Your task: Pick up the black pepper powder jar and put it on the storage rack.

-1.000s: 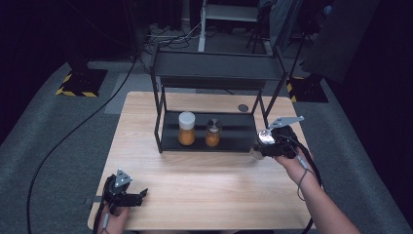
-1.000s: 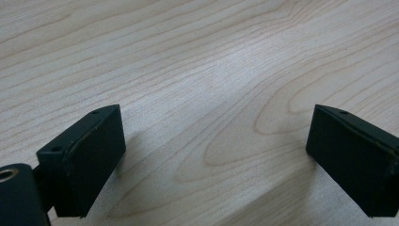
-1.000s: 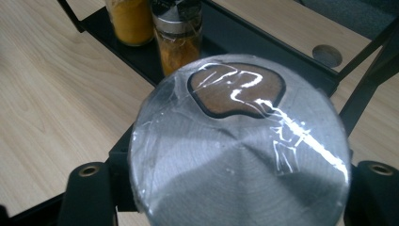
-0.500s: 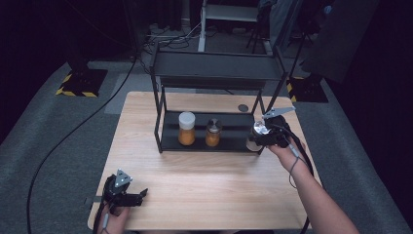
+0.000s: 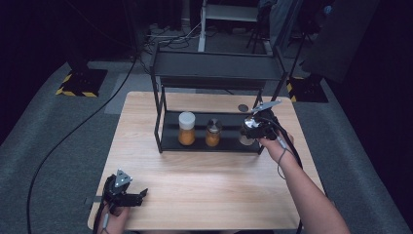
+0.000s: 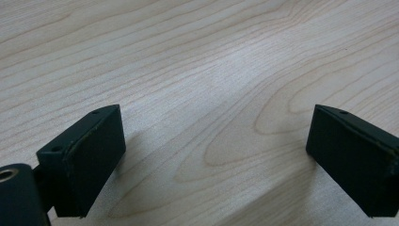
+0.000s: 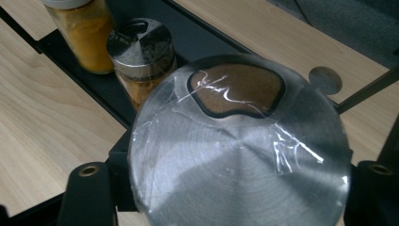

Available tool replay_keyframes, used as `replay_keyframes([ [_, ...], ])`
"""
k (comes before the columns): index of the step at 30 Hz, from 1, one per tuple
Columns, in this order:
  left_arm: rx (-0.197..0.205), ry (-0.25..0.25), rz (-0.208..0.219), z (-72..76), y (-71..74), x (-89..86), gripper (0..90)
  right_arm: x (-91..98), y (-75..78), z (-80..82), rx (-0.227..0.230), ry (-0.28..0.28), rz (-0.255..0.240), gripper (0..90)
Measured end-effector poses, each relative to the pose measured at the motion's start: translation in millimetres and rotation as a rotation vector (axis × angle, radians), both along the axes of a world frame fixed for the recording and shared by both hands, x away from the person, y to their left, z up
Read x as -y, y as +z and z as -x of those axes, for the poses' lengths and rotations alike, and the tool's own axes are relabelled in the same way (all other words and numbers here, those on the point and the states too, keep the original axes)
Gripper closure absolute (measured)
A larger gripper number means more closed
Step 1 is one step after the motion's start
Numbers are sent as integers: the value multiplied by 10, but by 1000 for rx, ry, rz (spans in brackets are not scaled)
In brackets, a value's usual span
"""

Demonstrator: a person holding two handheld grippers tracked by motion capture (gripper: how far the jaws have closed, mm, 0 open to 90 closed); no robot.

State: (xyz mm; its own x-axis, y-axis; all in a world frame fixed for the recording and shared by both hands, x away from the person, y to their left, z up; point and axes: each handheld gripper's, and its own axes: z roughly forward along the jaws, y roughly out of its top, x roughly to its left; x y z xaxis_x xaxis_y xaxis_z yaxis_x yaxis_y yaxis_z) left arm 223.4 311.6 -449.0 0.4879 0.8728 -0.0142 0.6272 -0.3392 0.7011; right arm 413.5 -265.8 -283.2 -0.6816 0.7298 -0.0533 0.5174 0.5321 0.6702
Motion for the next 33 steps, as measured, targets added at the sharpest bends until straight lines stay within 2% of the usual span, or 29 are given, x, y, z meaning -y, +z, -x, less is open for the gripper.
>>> replay_keyframes([
  [14, 0, 0, 0, 0, 0, 0, 53, -174, -196, -229, -27, -16, 4, 316],
  [33, 1, 1, 0, 2, -1, 0, 52, -298, -450, -399, -52, -27, 23, 316],
])
